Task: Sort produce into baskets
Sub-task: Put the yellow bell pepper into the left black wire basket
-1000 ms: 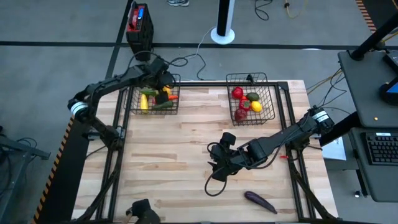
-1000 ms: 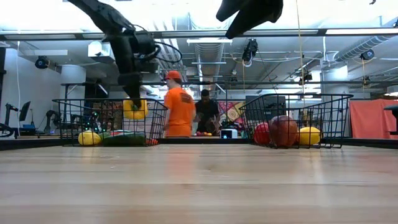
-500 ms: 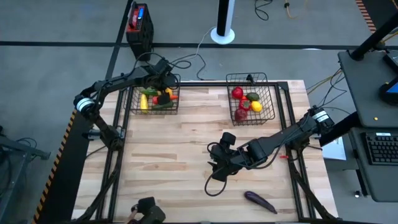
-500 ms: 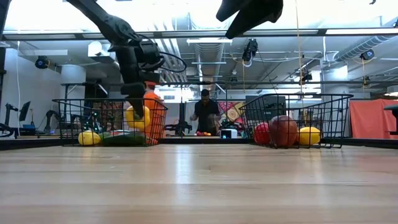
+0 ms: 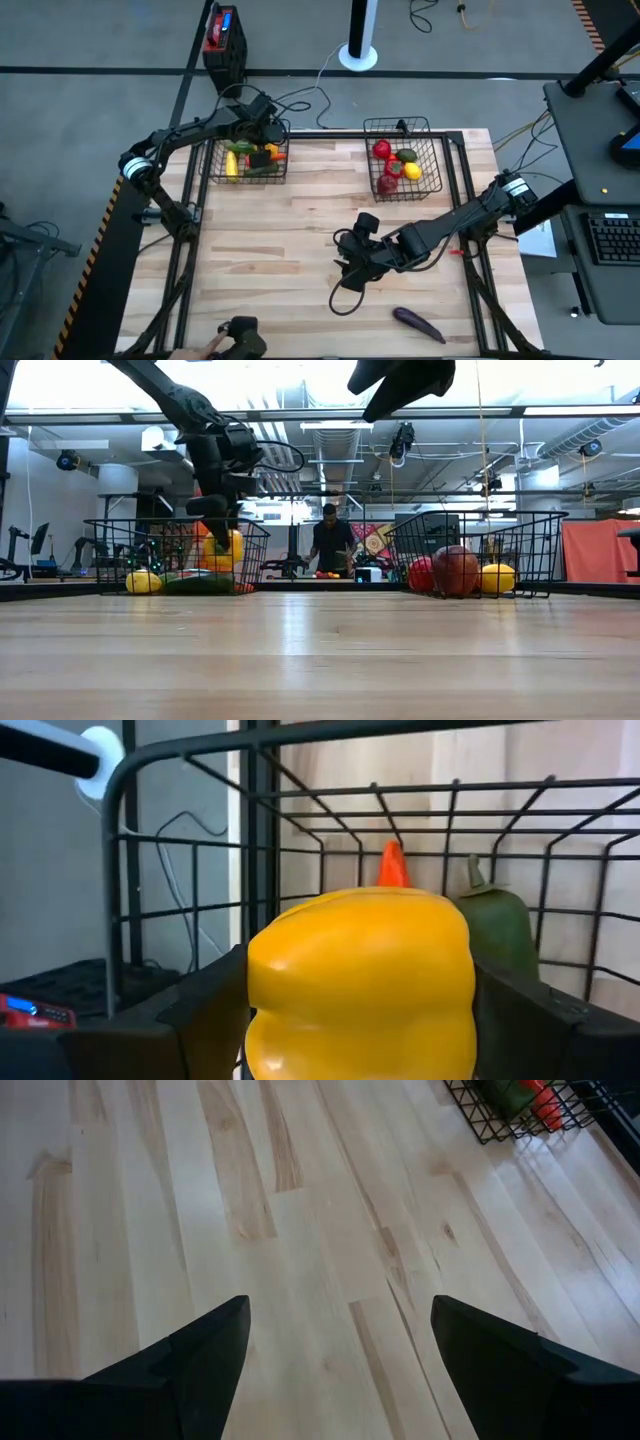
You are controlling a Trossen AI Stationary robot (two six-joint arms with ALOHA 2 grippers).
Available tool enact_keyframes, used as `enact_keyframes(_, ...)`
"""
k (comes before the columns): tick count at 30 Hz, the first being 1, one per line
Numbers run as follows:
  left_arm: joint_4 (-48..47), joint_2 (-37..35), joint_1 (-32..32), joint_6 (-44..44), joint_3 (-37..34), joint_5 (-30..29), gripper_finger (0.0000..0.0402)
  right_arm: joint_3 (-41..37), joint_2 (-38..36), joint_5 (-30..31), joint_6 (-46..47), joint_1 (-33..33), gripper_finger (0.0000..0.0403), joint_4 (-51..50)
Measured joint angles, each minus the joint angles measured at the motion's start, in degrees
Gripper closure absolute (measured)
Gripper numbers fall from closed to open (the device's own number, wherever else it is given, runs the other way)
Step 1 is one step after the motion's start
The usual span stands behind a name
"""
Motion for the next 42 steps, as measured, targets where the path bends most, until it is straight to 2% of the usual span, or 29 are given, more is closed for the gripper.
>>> enact_keyframes(12, 0.4, 0.1, 0.0, 0.6, 0.0, 2.3, 0.0112, 0.0, 0.0, 0.0, 0.0, -0.1, 0.0099, 0.0)
enact_keyframes(25, 2.4, 4.1, 0.0, 0.7, 0.0, 2.5, 0.0111, 0.0, 0.0, 0.0, 0.4, -0.1, 0.0099, -0.5)
enact_keyframes(35, 3.9, 5.5, 0.0, -0.6, 0.1, 2.5, 0.0063, 0.0, 0.0, -0.1, 0.4, -0.1, 0.0099, -0.5)
enact_keyframes(42, 2.2, 4.4, -0.1, -0.9, 0.0, 0.3, 0.0057, 0.0, 0.0, -0.1, 0.4, -0.1, 0.0099, -0.5)
